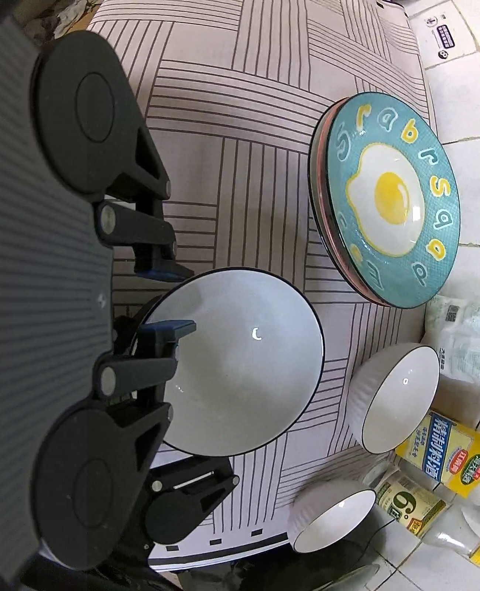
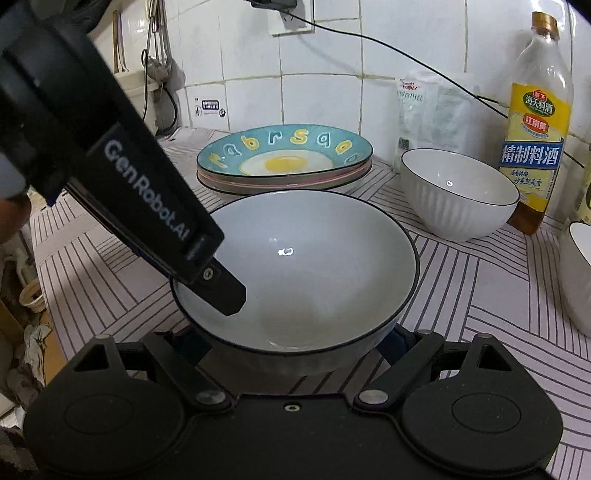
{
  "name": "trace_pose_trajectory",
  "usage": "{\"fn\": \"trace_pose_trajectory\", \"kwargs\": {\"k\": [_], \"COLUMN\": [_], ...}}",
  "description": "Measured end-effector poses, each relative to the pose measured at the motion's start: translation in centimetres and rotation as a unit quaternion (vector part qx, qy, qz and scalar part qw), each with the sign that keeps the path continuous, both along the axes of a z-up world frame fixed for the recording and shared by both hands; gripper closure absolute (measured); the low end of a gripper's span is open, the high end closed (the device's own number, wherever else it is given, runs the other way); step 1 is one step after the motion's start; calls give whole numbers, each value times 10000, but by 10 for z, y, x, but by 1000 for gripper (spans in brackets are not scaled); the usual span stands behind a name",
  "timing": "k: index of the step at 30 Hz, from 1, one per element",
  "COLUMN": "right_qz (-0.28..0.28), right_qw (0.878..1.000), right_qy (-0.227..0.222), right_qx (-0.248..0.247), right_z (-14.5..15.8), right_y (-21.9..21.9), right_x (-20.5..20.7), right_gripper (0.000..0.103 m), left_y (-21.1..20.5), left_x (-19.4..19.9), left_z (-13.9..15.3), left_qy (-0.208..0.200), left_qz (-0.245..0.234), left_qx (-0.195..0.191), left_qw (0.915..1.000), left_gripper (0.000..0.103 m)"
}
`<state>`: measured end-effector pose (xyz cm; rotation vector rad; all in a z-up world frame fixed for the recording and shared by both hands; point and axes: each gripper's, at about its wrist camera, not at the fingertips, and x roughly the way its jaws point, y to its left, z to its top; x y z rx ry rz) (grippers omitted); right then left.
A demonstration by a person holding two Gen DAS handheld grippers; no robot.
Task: Organize plates and bowls
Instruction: 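Carry the bowl with the left gripper and set it beside the plate stack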
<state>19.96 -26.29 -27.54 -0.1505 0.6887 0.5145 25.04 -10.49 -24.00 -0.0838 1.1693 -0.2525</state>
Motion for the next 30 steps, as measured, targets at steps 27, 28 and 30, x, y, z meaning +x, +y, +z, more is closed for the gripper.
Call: {"fn": "trace_pose_trajectory", "kwargs": {"k": [27, 28, 30], "right_qz": [-2023, -2133, -2350], "right_qw": [9741, 9708, 9636], "right_qy": [-532, -619, -799], "right_qx": [862, 907, 989], "right_z": [119, 122, 128], "right_y": [-97, -102, -112], "right_x": [-107, -107, -106], "right_gripper": [14, 15, 20], "left_y": [-18, -21, -26], "left_x": [-32, -31, -28], "left_z": [119, 123, 129], "left_qy": [-591, -640, -737], "left_qz": [-941, -975, -1043], "left_qx": [299, 238, 129], "left_qw": [9934, 9929, 9917], "left_gripper": [44, 42, 41]}}
